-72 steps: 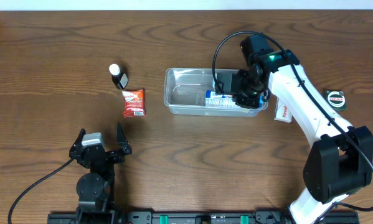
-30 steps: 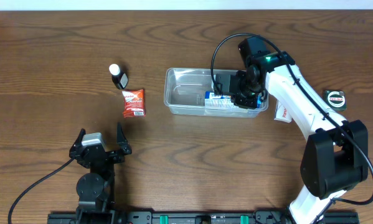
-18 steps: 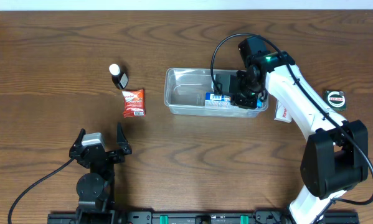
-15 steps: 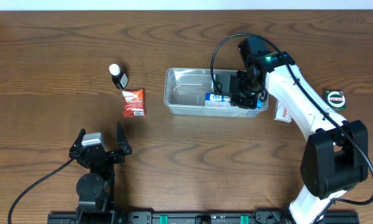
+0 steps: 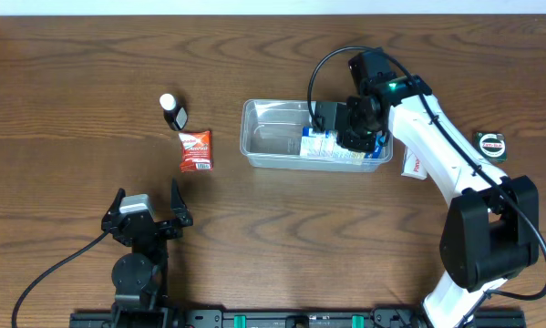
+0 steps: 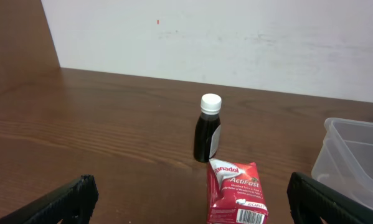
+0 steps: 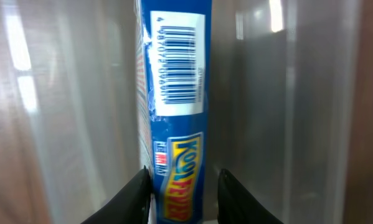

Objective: Pack container
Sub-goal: 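Open right gripper, release the box, and lift away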

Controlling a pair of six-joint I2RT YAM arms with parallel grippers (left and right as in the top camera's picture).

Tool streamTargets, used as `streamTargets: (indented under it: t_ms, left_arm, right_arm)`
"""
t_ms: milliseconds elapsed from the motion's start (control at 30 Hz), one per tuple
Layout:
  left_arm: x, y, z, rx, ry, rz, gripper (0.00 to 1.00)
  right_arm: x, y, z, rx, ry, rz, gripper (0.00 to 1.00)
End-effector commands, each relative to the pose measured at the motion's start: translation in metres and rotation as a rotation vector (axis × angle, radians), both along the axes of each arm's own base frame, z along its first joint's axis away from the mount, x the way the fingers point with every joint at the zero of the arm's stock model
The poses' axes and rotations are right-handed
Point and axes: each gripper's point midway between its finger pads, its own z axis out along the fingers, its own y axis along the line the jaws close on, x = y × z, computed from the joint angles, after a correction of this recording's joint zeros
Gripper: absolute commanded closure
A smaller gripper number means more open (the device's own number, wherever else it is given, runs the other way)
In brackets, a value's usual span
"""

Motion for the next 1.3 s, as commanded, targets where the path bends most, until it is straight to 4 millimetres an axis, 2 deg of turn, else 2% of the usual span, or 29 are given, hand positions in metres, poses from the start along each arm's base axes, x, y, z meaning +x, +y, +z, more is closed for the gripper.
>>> streamTargets:
  t_ms: [0, 333, 600, 700, 800, 967, 1133, 1267]
  left_arm:
    - [0.000, 0.001, -0.017, 0.013, 0.042, 0.004, 0.02]
    - [0.000, 0.001, -0.017, 0.013, 0.042, 0.004, 0.02]
    - [0.000, 0.001, -0.017, 0.013, 0.042, 0.004, 0.02]
    - [0.000, 0.001, -0.017, 0.013, 0.042, 0.004, 0.02]
    - [0.000, 0.001, -0.017, 0.013, 0.042, 0.004, 0.02]
    - [0.000, 0.001, -0.017, 0.013, 0.042, 0.004, 0.02]
    - [0.000, 0.001, -0.017, 0.013, 0.042, 0.004, 0.02]
    - [0.000, 0.001, -0.017, 0.013, 0.042, 0.004, 0.02]
  right_arm:
    - [0.009, -0.008, -0.003, -0.023, -0.020, -0.067, 0.67]
    - [0.034, 0.000, 0.006, 0.060, -0.088, -0.218, 0.66]
    - [0.041, 0.004, 0.010, 0.119, -0.085, -0.355, 0.60]
    - [0.044, 0.004, 0.011, 0.145, -0.074, -0.424, 0.69]
    - [0.047, 0.005, 0.013, 0.191, -0.054, -0.542, 0.83]
    - [0.050, 0.006, 0.015, 0.288, 0.011, -0.809, 0.99]
    - [0.046, 0.008, 0.013, 0.361, 0.104, -1.062, 0.99]
    - [0.035, 0.032, 0.014, 0.405, 0.177, -1.068, 0.99]
